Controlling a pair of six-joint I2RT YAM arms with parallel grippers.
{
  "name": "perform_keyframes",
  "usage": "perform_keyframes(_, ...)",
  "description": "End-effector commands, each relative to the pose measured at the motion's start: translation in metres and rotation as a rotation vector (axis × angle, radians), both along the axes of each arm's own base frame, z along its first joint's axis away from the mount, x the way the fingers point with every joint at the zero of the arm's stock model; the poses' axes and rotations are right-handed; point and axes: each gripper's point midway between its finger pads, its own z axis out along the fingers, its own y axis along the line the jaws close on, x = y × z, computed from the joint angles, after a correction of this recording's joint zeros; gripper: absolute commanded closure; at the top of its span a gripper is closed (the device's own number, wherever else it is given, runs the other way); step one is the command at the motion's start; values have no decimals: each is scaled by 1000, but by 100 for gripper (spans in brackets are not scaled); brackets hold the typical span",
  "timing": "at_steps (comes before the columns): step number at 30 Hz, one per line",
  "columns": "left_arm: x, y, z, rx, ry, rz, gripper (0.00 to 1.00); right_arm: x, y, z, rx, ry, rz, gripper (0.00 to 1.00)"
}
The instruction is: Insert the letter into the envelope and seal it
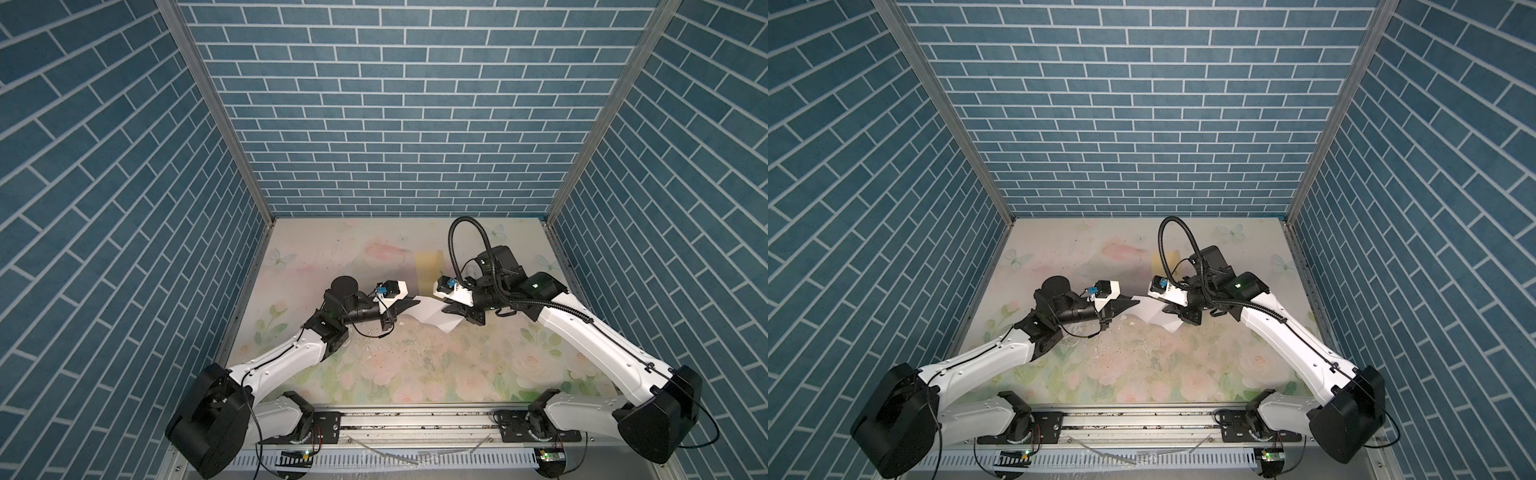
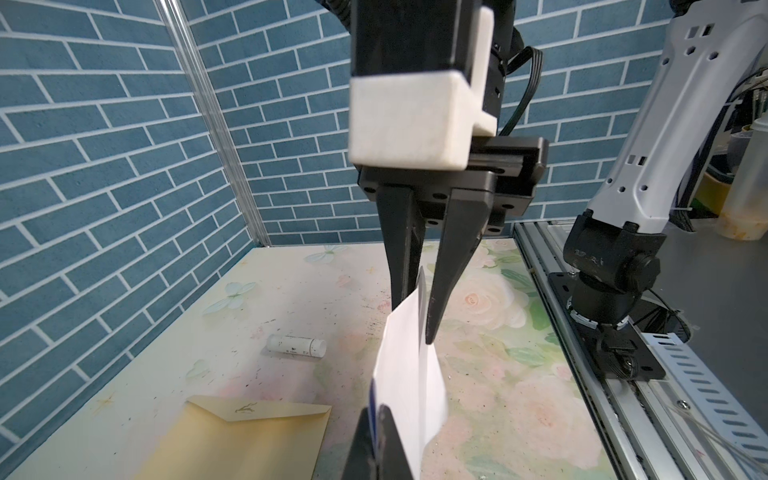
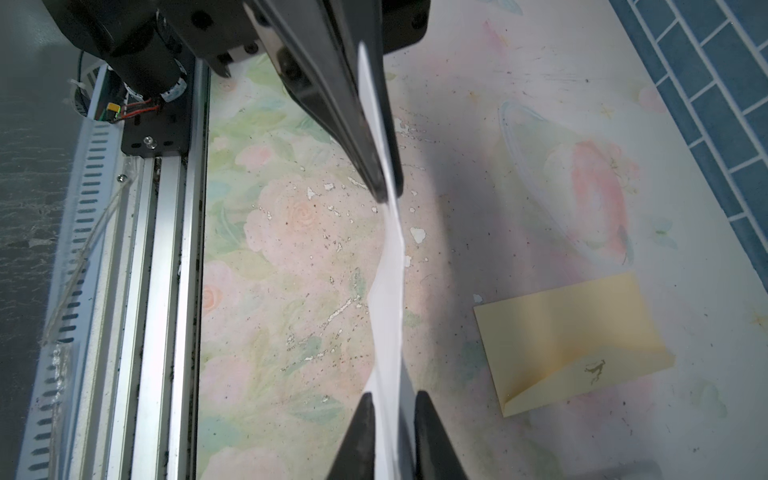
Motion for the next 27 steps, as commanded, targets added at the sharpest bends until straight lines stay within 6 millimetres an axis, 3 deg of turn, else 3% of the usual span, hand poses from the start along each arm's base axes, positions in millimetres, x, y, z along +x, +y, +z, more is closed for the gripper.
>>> perform_keyframes(1, -4, 3, -1, 7, -22, 1, 100, -8, -16, -12, -52, 7, -7, 76)
perform_keyframes(13, -4, 4, -2, 9, -27, 8, 100, -12, -28, -15, -58, 36, -30, 100)
perform_keyframes(19, -5, 4, 0, 6, -33, 7, 100, -11, -29, -17, -65, 41, -32, 99)
perform_keyframes(23, -5, 4, 1, 5, -37, 8, 100, -9, -33, -19, -81, 25, -49, 84)
perform_keyframes(27, -5, 4, 1, 5, -37, 10, 100, -9, -35, -21, -85, 29, -56, 85)
